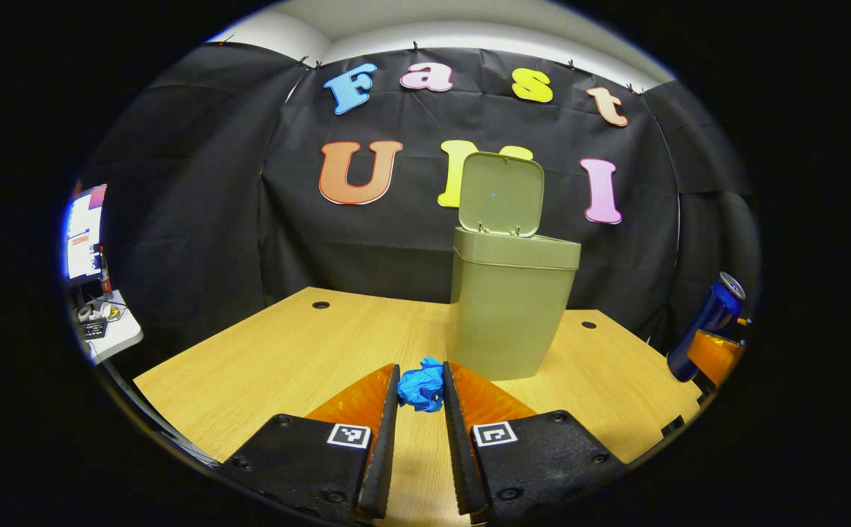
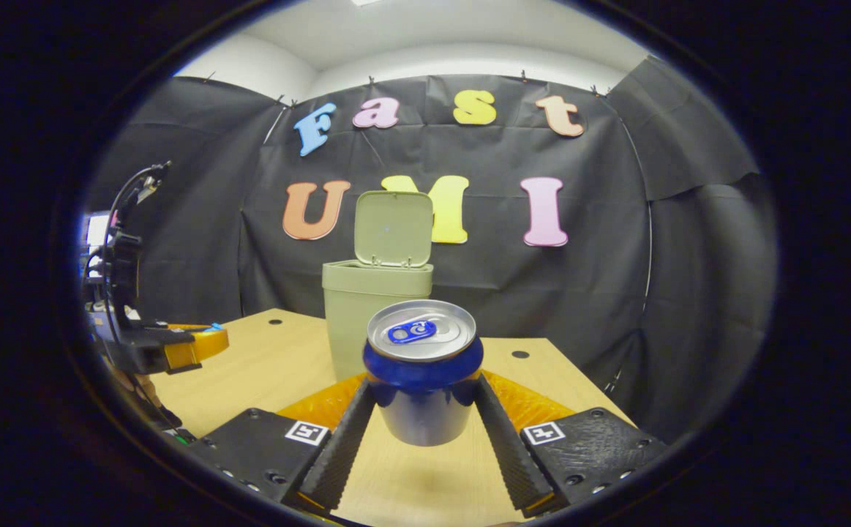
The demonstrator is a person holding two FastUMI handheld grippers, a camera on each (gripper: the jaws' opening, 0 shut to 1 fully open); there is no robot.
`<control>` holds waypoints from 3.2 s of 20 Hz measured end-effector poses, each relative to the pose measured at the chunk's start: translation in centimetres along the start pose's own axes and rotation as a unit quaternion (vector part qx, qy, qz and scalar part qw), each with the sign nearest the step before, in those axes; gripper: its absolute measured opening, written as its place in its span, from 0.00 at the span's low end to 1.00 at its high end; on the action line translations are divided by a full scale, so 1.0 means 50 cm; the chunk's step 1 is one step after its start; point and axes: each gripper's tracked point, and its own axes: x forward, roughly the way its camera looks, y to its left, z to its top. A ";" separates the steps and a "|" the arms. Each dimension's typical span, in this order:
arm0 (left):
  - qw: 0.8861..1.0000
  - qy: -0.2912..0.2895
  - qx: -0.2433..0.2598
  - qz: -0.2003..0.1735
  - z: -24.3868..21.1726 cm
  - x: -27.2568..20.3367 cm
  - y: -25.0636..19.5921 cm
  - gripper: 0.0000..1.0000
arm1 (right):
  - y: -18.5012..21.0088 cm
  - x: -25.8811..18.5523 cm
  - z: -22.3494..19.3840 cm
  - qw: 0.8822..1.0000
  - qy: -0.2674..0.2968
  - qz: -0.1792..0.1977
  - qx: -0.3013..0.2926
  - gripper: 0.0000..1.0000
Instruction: Press the lid of the desktop garbage bin to open it, pick up the crumpled paper on the desktop and throw it into the bin, then pick up the pop can on the desktop and drop it into the bin, and finally close the garbage bin lid.
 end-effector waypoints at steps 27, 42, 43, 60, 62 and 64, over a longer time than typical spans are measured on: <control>0.995 -0.046 0.021 -0.082 0.459 0.394 -0.252 0.36 | -0.067 0.010 0.006 0.999 0.007 0.005 0.045 0.81; 0.994 -0.003 0.038 -0.098 0.409 0.443 -0.335 0.99 | -0.115 0.040 0.003 0.998 -0.005 -0.013 0.054 0.81; 0.994 -0.001 0.040 -0.100 0.404 0.436 -0.333 1.00 | -0.113 0.041 0.004 0.999 -0.007 -0.014 0.051 0.81; 0.987 -0.124 0.078 -0.064 0.352 0.112 -0.159 1.00 | -0.083 0.066 -0.048 0.999 0.012 -0.031 0.011 0.81; 0.988 -0.117 0.086 -0.055 0.313 0.082 -0.134 1.00 | -0.079 0.068 -0.058 0.999 0.020 -0.035 0.007 0.81; 0.990 -0.109 0.081 -0.040 0.273 0.060 -0.100 1.00 | -0.068 0.064 -0.074 0.999 0.026 -0.038 -0.001 0.81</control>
